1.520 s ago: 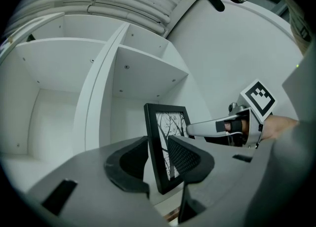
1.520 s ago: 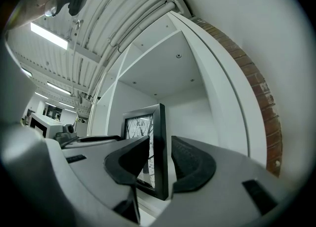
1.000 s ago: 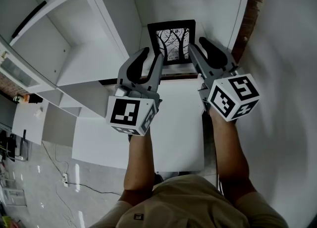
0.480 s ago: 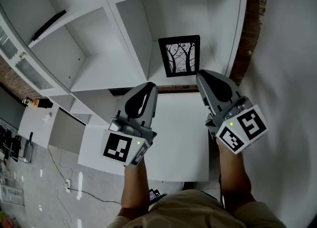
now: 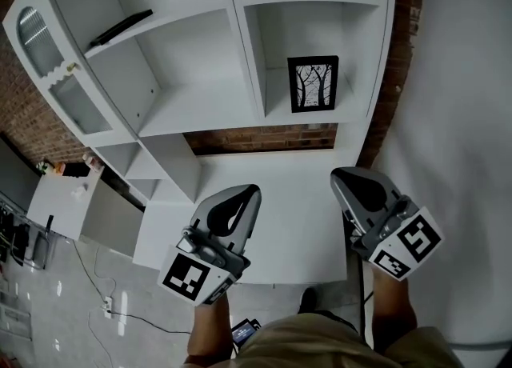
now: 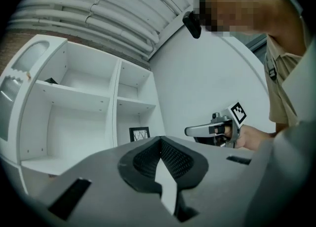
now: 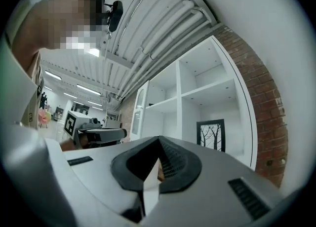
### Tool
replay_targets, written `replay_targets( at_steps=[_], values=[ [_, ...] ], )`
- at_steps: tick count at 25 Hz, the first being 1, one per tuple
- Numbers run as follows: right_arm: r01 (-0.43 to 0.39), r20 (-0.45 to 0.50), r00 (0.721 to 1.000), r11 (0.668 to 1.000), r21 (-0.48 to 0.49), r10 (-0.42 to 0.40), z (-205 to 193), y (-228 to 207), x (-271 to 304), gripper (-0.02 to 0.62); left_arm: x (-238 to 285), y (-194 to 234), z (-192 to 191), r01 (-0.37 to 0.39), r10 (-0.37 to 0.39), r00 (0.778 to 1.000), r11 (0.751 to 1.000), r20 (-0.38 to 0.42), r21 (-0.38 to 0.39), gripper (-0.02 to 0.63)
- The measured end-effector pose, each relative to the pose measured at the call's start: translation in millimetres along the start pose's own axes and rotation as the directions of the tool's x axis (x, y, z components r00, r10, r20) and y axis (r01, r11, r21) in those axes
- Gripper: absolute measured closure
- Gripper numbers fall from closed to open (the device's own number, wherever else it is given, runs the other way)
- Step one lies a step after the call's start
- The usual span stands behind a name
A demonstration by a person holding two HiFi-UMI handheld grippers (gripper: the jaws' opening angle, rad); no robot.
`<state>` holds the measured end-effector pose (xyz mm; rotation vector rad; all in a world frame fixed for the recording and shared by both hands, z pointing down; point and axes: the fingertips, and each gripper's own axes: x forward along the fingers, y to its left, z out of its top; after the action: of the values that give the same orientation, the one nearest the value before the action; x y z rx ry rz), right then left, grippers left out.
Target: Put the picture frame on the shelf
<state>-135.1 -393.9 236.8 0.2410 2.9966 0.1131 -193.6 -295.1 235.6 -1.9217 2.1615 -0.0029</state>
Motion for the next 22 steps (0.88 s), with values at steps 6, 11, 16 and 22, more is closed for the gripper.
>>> replay_targets(
  at_steps=[6, 11, 16, 22],
  values=[
    [0.01, -0.075, 0.997, 1.0, 0.006, -0.009, -8, 73, -35, 0.592, -76, -35, -10, 0.034, -0.036, 0.998, 0.999, -0.051, -0.032, 0.6],
    [0.026, -0.081, 0.996, 1.0, -0.002, -0.026, 0, 121, -63, 0.592, -123, -62, 2, 0.045, -0.047, 0.998, 0.998, -0.031, -0.045, 0.6],
    [0.052, -0.082, 0.995, 0.998, -0.018, -0.053, 10, 151, -93, 0.592, -147, -90, 11, 0.079, -0.08, 0.997, 0.996, -0.018, -0.04, 0.6],
    [0.08, -0.08, 0.993, 0.996, -0.036, -0.083, 21, 169, -123, 0.592, -159, -121, 27, 0.118, -0.117, 0.993, 0.993, 0.005, -0.028, 0.6]
  ],
)
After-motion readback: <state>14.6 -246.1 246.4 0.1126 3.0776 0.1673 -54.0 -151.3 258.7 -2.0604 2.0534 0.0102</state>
